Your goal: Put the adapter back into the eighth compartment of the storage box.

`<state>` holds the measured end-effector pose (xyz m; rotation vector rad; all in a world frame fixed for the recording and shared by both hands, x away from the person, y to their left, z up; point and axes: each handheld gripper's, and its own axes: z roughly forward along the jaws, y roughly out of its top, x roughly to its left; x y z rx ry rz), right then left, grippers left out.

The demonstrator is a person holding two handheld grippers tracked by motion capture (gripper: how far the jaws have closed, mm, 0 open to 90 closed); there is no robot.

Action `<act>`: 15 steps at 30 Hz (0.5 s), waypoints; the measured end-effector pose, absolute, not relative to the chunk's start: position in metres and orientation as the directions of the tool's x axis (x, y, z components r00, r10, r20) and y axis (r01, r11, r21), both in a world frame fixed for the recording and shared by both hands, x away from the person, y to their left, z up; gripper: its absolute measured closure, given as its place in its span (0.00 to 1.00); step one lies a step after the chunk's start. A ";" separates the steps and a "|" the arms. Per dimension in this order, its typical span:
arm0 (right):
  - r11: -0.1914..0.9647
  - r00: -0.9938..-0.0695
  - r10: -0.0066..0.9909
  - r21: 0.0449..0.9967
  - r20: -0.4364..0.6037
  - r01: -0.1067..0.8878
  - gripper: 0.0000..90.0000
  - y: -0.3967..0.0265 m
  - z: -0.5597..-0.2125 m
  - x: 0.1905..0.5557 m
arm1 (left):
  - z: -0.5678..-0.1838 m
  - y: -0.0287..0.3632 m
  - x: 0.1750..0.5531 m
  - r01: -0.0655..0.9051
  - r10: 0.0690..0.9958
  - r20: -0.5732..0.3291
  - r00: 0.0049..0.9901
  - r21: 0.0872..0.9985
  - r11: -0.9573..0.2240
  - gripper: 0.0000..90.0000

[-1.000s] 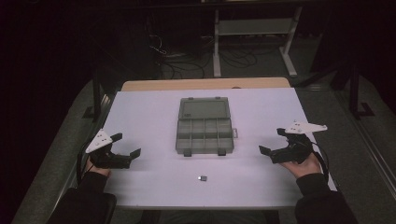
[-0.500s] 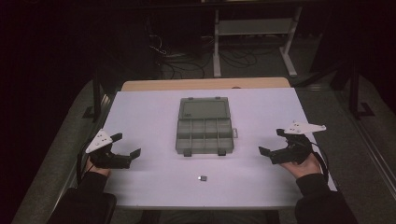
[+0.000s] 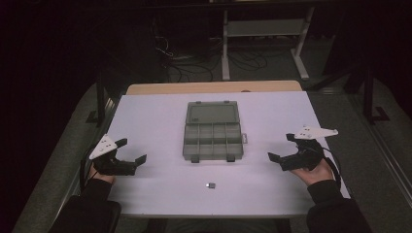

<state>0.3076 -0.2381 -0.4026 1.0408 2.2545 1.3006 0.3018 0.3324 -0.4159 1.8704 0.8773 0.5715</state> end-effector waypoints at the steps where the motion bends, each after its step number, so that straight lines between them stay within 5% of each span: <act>1: 0.316 -0.678 0.732 0.848 0.068 0.426 0.00 -0.237 -0.402 0.308 | -0.416 0.332 0.302 0.327 0.774 0.015 0.633 0.901 -0.285 0.00; 15: 0.360 -0.722 0.691 0.846 0.042 0.394 0.00 -0.225 -0.398 0.307 | -0.416 0.332 0.302 0.328 0.775 0.016 0.631 0.900 -0.286 0.00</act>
